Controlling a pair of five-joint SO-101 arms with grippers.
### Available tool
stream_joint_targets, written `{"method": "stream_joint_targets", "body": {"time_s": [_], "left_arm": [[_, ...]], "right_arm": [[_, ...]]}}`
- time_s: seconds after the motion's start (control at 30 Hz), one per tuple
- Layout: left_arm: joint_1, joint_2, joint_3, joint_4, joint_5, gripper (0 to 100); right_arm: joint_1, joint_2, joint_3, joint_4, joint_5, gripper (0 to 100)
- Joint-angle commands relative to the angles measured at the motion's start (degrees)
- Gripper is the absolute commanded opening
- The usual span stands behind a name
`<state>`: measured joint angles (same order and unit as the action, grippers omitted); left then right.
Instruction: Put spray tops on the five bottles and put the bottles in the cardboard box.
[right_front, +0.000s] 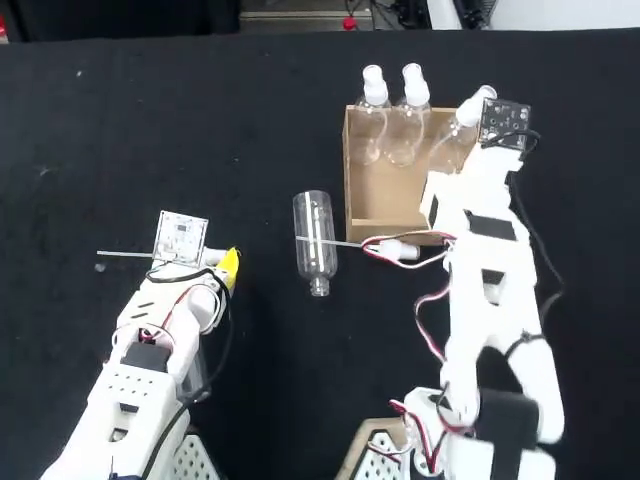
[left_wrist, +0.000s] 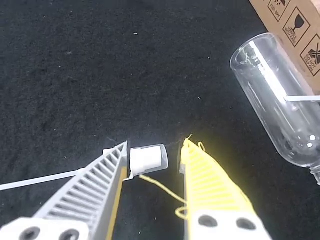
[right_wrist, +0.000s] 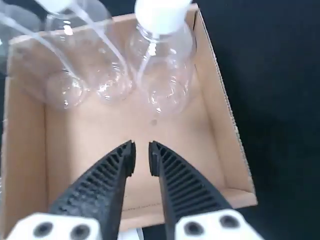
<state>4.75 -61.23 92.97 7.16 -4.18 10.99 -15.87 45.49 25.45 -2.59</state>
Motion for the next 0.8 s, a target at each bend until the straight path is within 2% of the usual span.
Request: {"method": "stream_joint_targets", "body": {"time_s": [0.0,0.33,0.77], "left_arm": [[0.0,-0.8,-0.7,-1.3,0.1,17],[0.0,-0.8,-0.9,-1.4,0.1,17],[0.1,-0.8,-0.8,-1.4,0.1,17]], "right_arm": [[-0.8,2.9,-3.9,-4.9,-0.8,1.1],[2.5,9.4,-4.0,-12.9,-0.4,1.1],[2.2,19.0,-4.1,-26.4,-0.5,1.1]]}}
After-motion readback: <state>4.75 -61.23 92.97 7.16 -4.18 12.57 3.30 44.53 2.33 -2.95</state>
